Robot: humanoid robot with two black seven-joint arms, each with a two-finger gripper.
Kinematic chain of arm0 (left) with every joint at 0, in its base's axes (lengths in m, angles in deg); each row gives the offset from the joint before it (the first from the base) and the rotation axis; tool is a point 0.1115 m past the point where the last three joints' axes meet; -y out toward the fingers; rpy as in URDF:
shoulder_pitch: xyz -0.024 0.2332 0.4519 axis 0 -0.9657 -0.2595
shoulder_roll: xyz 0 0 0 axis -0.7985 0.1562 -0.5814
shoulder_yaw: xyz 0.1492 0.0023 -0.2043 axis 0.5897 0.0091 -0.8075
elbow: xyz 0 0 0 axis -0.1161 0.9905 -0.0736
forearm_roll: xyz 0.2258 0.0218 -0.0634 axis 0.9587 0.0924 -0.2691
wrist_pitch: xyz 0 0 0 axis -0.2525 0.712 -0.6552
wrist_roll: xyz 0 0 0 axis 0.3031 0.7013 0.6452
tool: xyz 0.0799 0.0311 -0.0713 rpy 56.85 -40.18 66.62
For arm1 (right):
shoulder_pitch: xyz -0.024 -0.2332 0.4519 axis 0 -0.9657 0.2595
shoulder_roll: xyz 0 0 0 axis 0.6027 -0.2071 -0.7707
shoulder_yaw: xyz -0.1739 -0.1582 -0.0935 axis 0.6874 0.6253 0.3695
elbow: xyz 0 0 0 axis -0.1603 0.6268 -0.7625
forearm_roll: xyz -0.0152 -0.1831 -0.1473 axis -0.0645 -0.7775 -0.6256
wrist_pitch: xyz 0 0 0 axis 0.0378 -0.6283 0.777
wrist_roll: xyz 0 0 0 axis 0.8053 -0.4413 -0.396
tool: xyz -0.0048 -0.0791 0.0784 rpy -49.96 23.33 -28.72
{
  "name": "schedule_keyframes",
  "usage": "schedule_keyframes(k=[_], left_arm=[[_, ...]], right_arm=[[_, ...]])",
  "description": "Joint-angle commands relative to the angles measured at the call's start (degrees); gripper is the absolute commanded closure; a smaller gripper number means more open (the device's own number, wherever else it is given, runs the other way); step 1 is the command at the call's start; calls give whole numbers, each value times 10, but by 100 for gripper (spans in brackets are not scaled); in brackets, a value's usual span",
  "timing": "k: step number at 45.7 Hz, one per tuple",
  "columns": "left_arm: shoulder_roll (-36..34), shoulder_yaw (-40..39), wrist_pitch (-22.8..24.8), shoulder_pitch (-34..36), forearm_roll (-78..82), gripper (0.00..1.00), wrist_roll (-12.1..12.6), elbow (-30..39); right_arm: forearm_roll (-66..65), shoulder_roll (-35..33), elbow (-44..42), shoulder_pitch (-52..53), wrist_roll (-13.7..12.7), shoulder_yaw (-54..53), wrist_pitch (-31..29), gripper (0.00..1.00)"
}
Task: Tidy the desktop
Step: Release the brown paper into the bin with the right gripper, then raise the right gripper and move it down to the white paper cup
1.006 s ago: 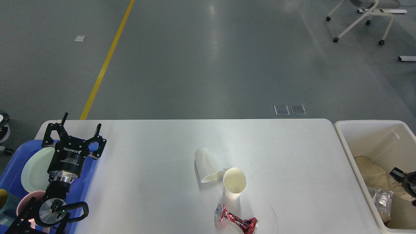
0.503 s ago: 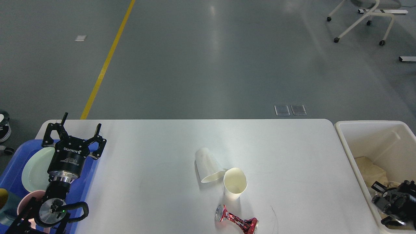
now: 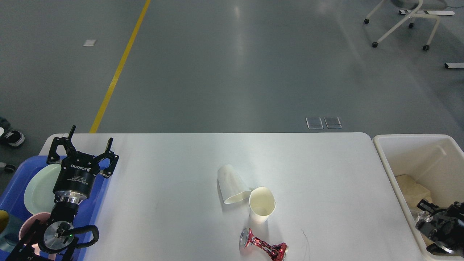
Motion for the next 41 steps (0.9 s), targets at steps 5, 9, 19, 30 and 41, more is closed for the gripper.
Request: schedule_keyframes(k=[5, 9, 19, 30, 41], left_arm=[[0, 0, 0, 0, 0, 4, 0, 0], [0, 0, 0, 0, 0, 4, 0, 0], [0, 0, 0, 0, 0, 4, 0, 0], [0, 0, -1, 1, 0, 4, 0, 0], [0, 0, 0, 1, 0, 4, 0, 0]], right_arm=[[-10, -20, 33, 19, -1, 1, -4, 0], [-14, -40, 60, 54, -2, 5, -15, 0], [-92, -109, 154, 142, -5, 8, -91, 0], [-113, -160, 299, 336, -6, 162, -214, 0], [-46, -120, 440, 616, -6, 348, -383, 0]])
